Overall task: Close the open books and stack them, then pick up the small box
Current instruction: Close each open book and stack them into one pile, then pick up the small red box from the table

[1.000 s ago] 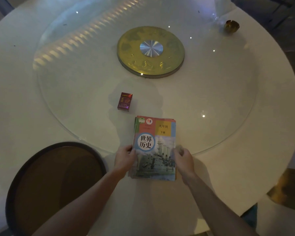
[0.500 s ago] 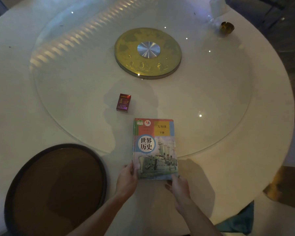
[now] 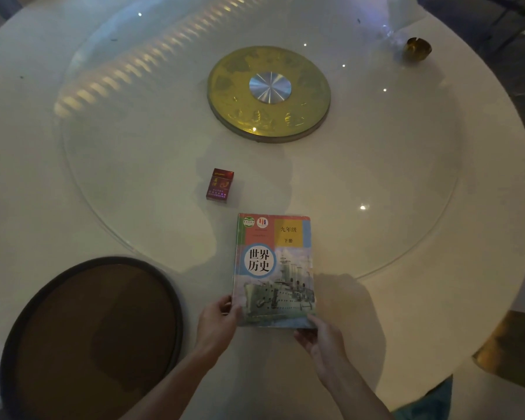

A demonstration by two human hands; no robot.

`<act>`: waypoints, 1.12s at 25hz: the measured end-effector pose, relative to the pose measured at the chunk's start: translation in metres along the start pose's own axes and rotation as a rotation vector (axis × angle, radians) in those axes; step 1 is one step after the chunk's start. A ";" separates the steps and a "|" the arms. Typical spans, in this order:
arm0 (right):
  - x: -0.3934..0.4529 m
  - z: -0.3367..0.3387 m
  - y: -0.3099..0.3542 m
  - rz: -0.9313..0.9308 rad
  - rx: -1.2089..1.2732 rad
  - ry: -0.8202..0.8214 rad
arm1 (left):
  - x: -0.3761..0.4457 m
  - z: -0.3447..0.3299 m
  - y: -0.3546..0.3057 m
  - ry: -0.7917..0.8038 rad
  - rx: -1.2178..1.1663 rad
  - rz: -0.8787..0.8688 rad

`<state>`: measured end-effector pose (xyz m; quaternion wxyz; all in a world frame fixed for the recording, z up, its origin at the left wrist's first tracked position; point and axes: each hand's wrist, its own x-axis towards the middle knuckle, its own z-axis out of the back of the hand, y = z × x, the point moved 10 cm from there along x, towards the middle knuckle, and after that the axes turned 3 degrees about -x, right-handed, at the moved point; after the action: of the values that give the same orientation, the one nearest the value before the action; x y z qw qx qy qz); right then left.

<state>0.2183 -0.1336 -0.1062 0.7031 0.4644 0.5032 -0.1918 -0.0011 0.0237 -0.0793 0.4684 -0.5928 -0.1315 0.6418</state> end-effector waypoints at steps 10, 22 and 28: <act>0.018 -0.033 0.083 0.151 -0.307 0.079 | 0.042 -0.006 -0.060 -0.100 0.164 -0.094; 0.000 -0.143 0.218 0.860 -0.894 -0.040 | 0.138 0.059 -0.153 -0.291 0.212 -0.162; 0.006 -0.313 0.210 0.677 -0.884 0.521 | 0.201 0.083 -0.167 -0.310 0.005 -0.007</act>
<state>0.2097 0.2366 -0.0339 0.7050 0.2944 0.5149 0.3889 0.0284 0.2956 -0.0650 0.4465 -0.4850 -0.2027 0.7242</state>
